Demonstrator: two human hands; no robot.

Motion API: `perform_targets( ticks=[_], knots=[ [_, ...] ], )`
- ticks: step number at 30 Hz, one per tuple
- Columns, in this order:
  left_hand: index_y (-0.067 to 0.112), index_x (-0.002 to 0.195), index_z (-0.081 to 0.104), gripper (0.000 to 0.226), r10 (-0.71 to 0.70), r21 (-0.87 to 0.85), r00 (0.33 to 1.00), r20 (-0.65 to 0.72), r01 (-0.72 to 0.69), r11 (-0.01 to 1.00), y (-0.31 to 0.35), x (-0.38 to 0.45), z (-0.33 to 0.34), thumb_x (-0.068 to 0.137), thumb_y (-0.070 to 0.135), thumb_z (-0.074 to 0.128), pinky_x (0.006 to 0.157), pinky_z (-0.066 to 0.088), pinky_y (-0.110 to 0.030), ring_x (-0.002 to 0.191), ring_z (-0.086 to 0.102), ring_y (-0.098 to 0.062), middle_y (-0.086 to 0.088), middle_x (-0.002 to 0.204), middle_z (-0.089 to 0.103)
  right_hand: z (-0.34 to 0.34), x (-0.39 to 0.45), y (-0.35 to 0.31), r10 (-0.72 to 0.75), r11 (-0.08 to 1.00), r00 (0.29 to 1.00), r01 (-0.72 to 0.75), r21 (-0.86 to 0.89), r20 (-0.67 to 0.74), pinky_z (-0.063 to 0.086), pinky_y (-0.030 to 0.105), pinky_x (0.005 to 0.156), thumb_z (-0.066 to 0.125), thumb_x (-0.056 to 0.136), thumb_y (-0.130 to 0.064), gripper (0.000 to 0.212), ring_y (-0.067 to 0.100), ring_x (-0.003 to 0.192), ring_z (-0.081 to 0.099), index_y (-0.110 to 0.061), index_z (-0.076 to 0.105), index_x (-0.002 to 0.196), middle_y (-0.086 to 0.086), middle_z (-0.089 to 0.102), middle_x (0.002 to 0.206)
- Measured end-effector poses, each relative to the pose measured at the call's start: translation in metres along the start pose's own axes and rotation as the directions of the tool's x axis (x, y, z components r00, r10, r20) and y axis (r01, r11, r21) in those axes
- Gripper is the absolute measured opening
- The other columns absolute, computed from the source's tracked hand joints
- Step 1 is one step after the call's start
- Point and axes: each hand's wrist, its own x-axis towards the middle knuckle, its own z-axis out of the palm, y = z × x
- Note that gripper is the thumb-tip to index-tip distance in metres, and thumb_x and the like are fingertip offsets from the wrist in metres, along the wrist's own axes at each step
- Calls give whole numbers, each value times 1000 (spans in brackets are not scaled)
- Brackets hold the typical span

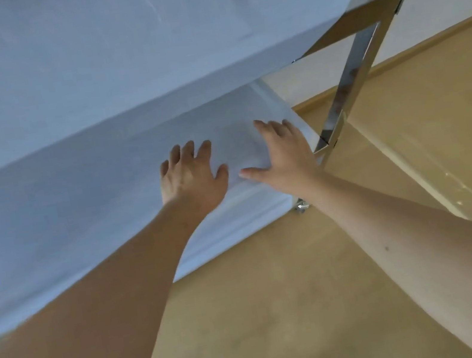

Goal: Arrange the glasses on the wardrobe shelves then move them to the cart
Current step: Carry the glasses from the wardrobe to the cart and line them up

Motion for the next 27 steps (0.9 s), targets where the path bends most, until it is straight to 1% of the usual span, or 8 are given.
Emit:
perform_targets(
  ticks=[4, 7, 9, 14, 16, 20, 24, 27],
  knots=[
    [26, 157, 30, 67, 17, -10, 993, 119, -16, 1000, 12, -60, -34, 99, 56, 46, 118, 24, -47, 152, 19, -32, -6, 163, 30, -31, -45, -15, 66, 998, 993, -66, 2, 103, 15, 53, 124, 66, 83, -68, 99, 39, 153, 14, -23, 22, 159, 14, 21, 165],
    [26, 158, 27, 68, 13, -22, 978, 209, -9, 1000, 26, -102, -70, 99, 54, 46, 118, 24, -46, 152, 18, -31, -6, 164, 29, -68, -83, -30, 112, 993, 975, -114, 3, 191, 14, 50, 124, 66, 85, -66, 96, 36, 154, 11, -26, 20, 159, 11, 18, 167],
    [25, 159, 26, 68, 8, -64, 969, 245, 8, 998, 36, -122, -101, 100, 52, 48, 116, 29, -46, 151, 22, -30, -5, 162, 32, -98, -108, -41, 138, 990, 962, -144, 9, 235, 16, 48, 124, 65, 86, -64, 94, 34, 154, 11, -28, 20, 159, 9, 18, 167],
    [20, 156, 31, 67, 21, -160, 965, 263, 22, 987, 66, -160, -177, 99, 43, 55, 106, 38, -45, 141, 33, -27, -3, 150, 46, -170, -164, -62, 184, 982, 942, -190, -6, 281, 19, 47, 123, 65, 84, -67, 93, 30, 153, 16, -27, 25, 158, 8, 24, 164],
    [20, 157, 31, 67, 35, -159, 964, 265, 8, 987, 75, -171, -211, 99, 43, 56, 107, 37, -44, 142, 33, -27, -3, 150, 45, -202, -181, -71, 195, 980, 941, -199, -16, 275, 22, 48, 122, 66, 82, -68, 93, 32, 151, 20, -27, 27, 156, 10, 29, 162],
    [21, 158, 28, 69, 50, -168, 961, 272, -4, 986, 95, -186, -275, 99, 44, 56, 113, 35, -47, 147, 28, -28, -5, 157, 38, -262, -214, -91, 270, 959, 920, -283, 6, 285, 16, 46, 124, 67, 84, -66, 94, 33, 152, 17, -26, 25, 158, 11, 23, 165],
    [20, 158, 30, 68, 146, -217, 963, 226, -96, 971, 118, -190, -335, 99, 42, 57, 115, 35, -46, 145, 31, -27, -5, 158, 37, -320, -239, -116, 362, 922, 897, -384, 41, 255, 15, 47, 124, 68, 83, -66, 96, 33, 154, 14, -28, 22, 159, 9, 21, 166],
    [18, 157, 34, 66, 249, -254, 956, 153, -205, 945, 132, -178, -382, 99, 39, 58, 117, 31, -44, 147, 31, -28, -6, 159, 38, -365, -244, -136, 402, 903, 896, -422, 82, 187, 14, 48, 123, 69, 84, -64, 96, 31, 154, 14, -30, 21, 159, 9, 21, 166]
  ],
)
